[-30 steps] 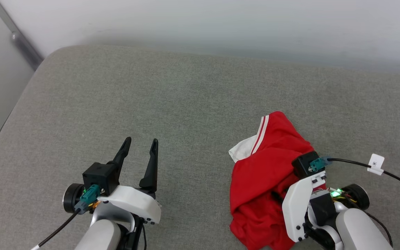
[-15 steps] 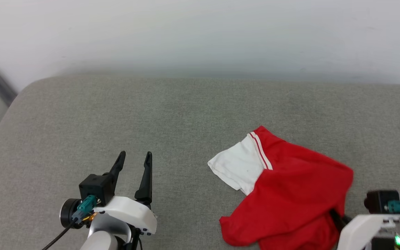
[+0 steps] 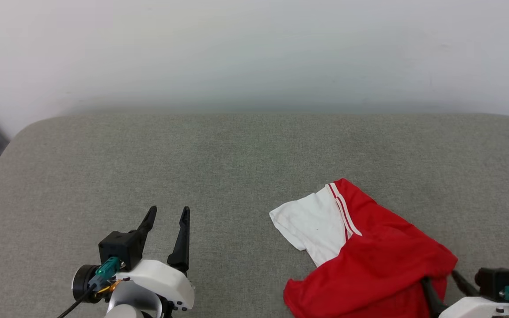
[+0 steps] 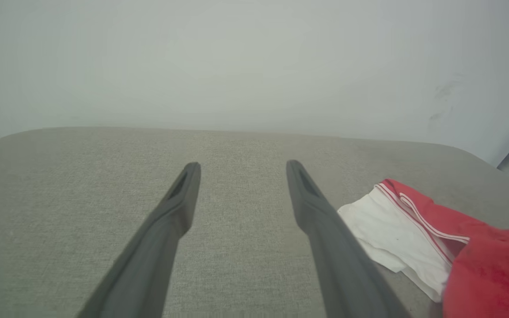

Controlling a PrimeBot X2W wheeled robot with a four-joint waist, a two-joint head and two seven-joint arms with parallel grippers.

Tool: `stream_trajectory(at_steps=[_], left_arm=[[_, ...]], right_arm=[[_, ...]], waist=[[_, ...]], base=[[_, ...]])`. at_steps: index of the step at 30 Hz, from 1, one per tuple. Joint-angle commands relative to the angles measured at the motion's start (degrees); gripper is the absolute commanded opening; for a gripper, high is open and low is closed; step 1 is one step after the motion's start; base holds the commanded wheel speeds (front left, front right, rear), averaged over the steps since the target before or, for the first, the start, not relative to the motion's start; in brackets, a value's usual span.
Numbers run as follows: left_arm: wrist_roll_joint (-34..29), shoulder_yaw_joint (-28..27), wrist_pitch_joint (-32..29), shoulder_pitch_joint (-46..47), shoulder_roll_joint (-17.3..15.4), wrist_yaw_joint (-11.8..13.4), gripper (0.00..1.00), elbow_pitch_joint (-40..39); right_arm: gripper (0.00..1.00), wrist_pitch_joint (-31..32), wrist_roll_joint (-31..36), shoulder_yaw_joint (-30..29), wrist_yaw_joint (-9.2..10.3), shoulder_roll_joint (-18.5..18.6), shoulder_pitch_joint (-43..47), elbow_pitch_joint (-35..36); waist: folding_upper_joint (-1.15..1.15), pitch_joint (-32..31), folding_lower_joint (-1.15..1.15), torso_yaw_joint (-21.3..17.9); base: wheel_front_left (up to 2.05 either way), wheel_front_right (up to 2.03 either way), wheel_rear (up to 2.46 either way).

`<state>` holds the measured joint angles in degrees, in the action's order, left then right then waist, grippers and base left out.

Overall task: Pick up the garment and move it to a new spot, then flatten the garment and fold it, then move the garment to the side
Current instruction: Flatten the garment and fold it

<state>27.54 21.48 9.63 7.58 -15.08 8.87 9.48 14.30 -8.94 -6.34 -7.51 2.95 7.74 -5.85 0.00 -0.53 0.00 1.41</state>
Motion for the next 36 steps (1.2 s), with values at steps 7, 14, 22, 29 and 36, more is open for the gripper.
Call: stream_trajectory(at_steps=[7,14,22,29,36], left_arm=[[0.77,-0.77,-0.49,-2.32,-0.99,1.34,1.00,-0.63],[1.12,-0.69,-1.23,-2.79,-1.25,1.88,1.00,-0.98],[0.78,1.46,-5.19,1.91,-1.14,0.57,1.00,0.32],[1.78,6.06,-16.57,13.61,0.01,-4.39,1.00,4.12],[1.74,11.74,-29.79,24.08,0.00,-10.81,1.00,11.48]], right_arm=[[1.00,-8.59,5.73,-1.80,0.03,-0.10,-1.17,8.27],[1.00,-11.67,5.81,0.08,0.04,-0.10,-2.61,10.67],[1.00,-13.48,2.64,3.61,0.03,-0.11,-5.63,11.73],[1.00,-14.54,2.58,5.11,0.04,-0.09,-10.01,12.59],[1.00,-15.90,2.13,6.29,0.04,-0.09,-12.84,12.02]], waist=[[0.00,-1.23,0.00,-0.37],[0.00,-1.43,0.00,-0.28],[0.00,0.99,0.00,-1.87],[0.00,8.59,0.00,-5.30],[0.00,13.97,0.00,-9.20]], base=[[0.00,0.00,0.00],[0.00,0.00,0.00],[0.00,0.00,0.00],[0.00,0.00,0.00],[0.00,0.00,0.00]])
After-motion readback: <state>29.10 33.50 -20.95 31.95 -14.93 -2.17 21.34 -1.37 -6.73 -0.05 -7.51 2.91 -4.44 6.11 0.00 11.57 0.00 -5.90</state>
